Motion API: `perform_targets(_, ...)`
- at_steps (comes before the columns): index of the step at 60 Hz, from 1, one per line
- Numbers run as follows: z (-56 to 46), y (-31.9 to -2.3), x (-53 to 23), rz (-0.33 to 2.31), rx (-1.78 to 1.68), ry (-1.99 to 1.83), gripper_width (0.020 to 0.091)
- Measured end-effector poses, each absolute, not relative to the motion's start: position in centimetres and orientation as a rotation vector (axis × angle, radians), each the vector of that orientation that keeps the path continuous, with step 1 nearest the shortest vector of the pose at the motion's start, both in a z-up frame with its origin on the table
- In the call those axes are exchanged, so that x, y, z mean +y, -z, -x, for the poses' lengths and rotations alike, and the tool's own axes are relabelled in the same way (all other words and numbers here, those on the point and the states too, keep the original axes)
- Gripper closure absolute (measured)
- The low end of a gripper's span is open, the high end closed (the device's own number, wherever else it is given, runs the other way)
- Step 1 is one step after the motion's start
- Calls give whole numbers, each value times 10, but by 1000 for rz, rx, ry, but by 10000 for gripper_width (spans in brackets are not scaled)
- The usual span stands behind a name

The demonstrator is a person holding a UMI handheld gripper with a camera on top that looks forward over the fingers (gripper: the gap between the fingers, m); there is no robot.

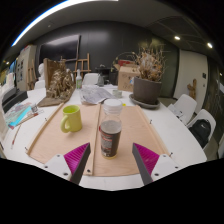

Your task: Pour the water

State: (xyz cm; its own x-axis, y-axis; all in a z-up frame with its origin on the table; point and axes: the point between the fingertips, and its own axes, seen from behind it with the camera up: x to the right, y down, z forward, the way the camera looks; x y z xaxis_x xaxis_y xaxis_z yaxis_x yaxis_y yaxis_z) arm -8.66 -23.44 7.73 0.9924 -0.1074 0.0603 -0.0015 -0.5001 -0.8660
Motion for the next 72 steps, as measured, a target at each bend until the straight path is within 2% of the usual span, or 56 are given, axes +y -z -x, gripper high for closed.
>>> perform_targets(8,83,-57,-202,2078,98,81,255)
perform_targets(13,85,-50,-183,2059,88,68,291)
perform_targets(18,86,-42,-167,2051,74,62,420)
perform_targets(24,84,-40,-156,2028,92,56,668)
perform_targets(31,83,-41,-150,2013,102,35,715)
perform_targets(40,77,-42,-148,2012,91,68,832)
perform_targets(48,70,-45,-147,2032,80,120,841)
perform_targets(53,59,-59,-142,2032,71,178,840)
perform_targets(62,34,-109,-116,1976,-57,396,839)
perform_targets(72,24,-156,-71,1872,-354,771,841)
